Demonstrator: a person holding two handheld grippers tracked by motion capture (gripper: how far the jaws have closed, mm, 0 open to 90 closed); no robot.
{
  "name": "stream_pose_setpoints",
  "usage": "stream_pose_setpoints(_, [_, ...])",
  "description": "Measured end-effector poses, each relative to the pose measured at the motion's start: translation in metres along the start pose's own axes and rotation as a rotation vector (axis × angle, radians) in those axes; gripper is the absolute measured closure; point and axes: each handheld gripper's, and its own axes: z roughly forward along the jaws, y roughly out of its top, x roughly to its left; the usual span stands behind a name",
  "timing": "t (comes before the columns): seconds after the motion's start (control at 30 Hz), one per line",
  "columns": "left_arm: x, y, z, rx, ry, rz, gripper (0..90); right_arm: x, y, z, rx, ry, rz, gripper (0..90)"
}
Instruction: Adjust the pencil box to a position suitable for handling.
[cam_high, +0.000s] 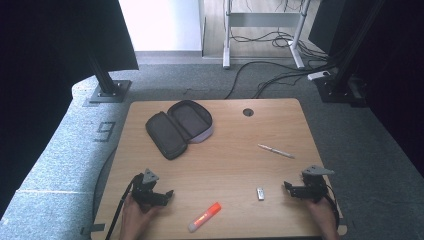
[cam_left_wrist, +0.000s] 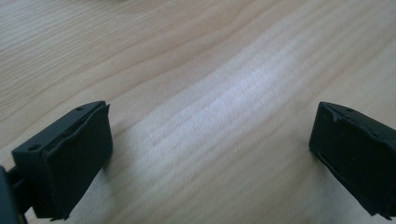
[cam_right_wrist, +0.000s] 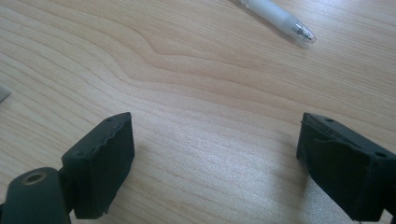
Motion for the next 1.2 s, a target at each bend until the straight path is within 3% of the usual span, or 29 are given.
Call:
stream_pose_setpoints(0.17, [-0.002,-0.001,0.000,0.000,-0.018,0.021,0.0,0.000,0.000,0.000,0.001,0.000,0.000,11.0])
stream_pose_setpoints(0.63, [-0.004,0.005,0.000,0.008,-0.014,0.013,5.4,0.000,0.000,0.000,0.000,0.000,0.000,11.0])
stream_pose_setpoints(0.8, [-0.007,0.008,-0.001,0.012,-0.057,0.015,9.4,0.000,0.000,0.000,0.000,0.000,0.000,11.0])
stream_pose_setpoints(1.2, [-0.018,0.026,-0.005,-0.012,-0.079,0.065,13.7,0.000,0.000,0.000,0.000,0.000,0.000,11.0])
